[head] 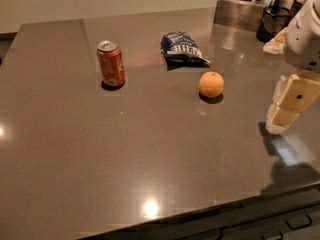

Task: Move coke can near blue chip bag

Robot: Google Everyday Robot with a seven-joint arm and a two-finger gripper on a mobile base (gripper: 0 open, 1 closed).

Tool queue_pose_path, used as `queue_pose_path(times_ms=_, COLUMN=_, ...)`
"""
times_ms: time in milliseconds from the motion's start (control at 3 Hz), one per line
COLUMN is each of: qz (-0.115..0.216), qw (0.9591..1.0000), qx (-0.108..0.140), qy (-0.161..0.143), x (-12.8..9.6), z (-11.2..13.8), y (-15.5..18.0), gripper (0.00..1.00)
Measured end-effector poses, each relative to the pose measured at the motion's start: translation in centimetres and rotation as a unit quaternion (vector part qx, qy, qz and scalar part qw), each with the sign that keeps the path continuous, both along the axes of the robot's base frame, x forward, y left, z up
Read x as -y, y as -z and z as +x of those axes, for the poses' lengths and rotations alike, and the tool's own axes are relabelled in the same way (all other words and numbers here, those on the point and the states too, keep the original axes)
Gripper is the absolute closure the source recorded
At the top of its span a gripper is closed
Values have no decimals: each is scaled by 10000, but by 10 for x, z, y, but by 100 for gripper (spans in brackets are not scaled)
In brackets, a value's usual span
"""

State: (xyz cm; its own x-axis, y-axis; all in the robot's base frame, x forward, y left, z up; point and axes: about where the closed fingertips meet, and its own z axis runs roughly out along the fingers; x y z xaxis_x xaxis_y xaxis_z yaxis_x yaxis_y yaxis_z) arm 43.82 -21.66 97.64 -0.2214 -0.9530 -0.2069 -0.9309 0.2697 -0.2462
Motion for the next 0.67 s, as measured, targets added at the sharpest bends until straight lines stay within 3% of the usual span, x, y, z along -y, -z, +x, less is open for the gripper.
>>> queue_pose_path(times_ms=333, qz=0, qw=10000, qx=1, qy=0, x=0, z=0, y=0, gripper=0)
queue_pose_path(times_ms=667, qz=442, qw=9990, qx=93, qy=64, x=-11, z=13, y=3, gripper=0)
